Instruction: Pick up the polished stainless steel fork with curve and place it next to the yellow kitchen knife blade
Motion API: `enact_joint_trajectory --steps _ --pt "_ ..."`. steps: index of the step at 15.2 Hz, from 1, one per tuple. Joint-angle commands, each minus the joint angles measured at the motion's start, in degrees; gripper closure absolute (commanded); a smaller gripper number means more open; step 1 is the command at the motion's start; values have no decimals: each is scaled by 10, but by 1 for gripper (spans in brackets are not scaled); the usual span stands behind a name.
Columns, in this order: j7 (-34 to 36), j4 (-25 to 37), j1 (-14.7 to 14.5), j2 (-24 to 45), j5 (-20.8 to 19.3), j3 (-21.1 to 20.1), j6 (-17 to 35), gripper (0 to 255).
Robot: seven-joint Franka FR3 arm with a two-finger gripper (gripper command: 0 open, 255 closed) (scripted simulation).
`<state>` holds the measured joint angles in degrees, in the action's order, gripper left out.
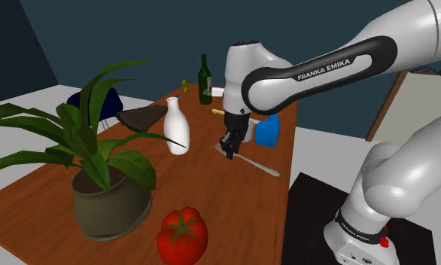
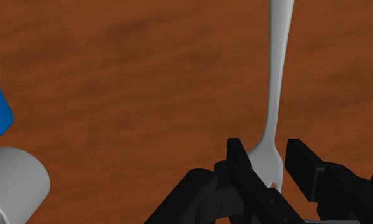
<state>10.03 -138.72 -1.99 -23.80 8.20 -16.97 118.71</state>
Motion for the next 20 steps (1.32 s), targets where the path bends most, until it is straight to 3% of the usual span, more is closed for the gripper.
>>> enact_joint_trajectory --steps 1,11,20 --pt "-21 17 14 26 -12 15 7 255" --pt "-110 158 72 172 -57 75 5 255" --pt "-178 343 110 323 -75 113 -31 255"
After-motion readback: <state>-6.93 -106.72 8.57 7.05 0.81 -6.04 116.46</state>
